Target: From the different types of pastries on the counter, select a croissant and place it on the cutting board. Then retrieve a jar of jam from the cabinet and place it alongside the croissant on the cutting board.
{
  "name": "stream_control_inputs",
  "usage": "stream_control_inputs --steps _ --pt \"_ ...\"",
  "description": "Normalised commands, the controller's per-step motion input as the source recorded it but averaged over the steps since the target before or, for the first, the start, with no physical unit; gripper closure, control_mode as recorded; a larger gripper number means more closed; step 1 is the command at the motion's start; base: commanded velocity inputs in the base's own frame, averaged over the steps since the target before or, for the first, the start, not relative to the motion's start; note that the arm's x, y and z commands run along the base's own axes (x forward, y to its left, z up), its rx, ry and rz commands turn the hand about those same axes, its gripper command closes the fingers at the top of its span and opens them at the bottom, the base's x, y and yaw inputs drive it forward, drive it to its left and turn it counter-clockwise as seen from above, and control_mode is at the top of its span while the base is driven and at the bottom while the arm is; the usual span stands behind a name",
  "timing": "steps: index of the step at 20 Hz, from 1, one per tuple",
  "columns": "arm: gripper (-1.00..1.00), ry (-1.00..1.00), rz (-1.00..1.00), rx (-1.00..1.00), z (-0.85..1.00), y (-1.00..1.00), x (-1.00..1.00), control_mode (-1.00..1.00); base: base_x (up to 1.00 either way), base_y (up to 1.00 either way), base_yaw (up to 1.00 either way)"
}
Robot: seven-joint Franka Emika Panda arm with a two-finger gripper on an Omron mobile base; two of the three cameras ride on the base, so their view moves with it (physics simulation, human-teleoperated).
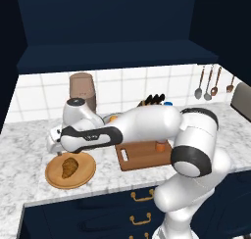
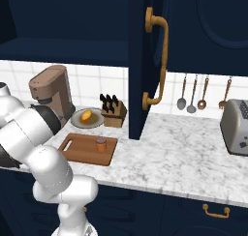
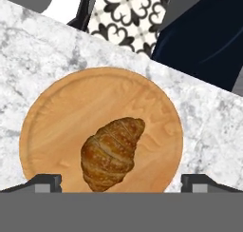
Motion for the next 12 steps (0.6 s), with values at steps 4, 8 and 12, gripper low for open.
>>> stream_control_inputs --steps 4,8,12 --pt "-1.00 0.01 0.00 0.00 -0.12 0.00 0.00 -1.00 0.00 0.00 0.00" --pt "-1.00 0.01 0.00 0.00 -0.24 0.00 -0.13 -1.00 0.00 0.00 0.00" --pt "-1.00 0.08 0.00 0.00 -0.24 0.00 -0.02 -1.00 0.00 0.00 0.00"
